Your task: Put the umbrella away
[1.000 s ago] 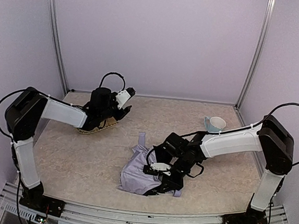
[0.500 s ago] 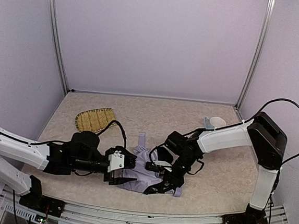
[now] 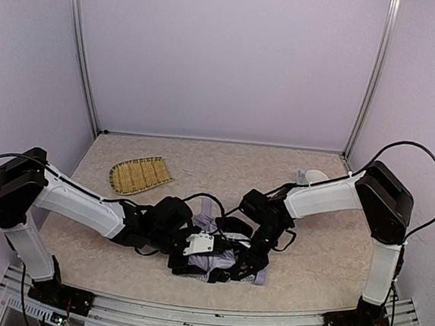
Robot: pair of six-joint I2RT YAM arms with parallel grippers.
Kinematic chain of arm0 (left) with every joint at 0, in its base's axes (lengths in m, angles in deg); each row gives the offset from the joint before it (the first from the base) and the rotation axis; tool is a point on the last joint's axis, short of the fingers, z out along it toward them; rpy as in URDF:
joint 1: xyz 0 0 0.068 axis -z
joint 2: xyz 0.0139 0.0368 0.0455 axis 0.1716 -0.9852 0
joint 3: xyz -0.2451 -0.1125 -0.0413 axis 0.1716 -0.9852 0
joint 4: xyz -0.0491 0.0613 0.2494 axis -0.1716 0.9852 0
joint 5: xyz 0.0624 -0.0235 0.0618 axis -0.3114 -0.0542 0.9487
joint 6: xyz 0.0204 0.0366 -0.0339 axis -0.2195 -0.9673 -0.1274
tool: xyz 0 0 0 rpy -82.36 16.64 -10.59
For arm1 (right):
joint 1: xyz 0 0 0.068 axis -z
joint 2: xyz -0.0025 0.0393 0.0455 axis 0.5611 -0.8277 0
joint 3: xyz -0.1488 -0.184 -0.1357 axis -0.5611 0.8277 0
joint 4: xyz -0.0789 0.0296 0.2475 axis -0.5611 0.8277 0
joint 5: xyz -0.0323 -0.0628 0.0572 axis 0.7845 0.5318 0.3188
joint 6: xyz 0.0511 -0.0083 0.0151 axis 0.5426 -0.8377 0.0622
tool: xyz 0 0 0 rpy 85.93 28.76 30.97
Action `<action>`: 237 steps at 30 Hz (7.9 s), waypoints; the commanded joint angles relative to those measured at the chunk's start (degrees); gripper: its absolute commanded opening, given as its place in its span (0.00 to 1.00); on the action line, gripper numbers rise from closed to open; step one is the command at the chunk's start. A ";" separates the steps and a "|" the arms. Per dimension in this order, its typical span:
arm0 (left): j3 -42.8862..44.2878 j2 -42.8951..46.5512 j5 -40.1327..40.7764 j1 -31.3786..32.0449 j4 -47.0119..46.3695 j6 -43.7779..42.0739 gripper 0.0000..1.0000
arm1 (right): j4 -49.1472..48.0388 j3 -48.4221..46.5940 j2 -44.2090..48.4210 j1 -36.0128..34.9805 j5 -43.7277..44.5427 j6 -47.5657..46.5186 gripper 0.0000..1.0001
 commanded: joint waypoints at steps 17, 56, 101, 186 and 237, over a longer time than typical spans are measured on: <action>16.43 -22.47 -27.30 -6.79 24.42 16.27 0.48 | -17.61 13.01 30.22 2.32 28.69 3.47 0.77; 24.59 -31.28 -40.16 -10.57 36.46 8.37 0.45 | -33.48 20.70 11.82 -16.31 52.93 -12.47 0.68; -5.26 6.12 8.49 1.72 -10.41 -1.31 0.83 | 8.01 -4.41 -14.58 2.95 0.45 -4.34 0.17; -22.24 26.37 16.06 -4.33 -44.13 9.50 0.99 | -8.99 11.84 8.87 -10.17 22.30 -6.12 0.04; 6.11 -15.57 -17.24 -3.98 10.56 10.38 0.33 | -15.81 8.34 11.55 5.99 15.41 4.85 0.81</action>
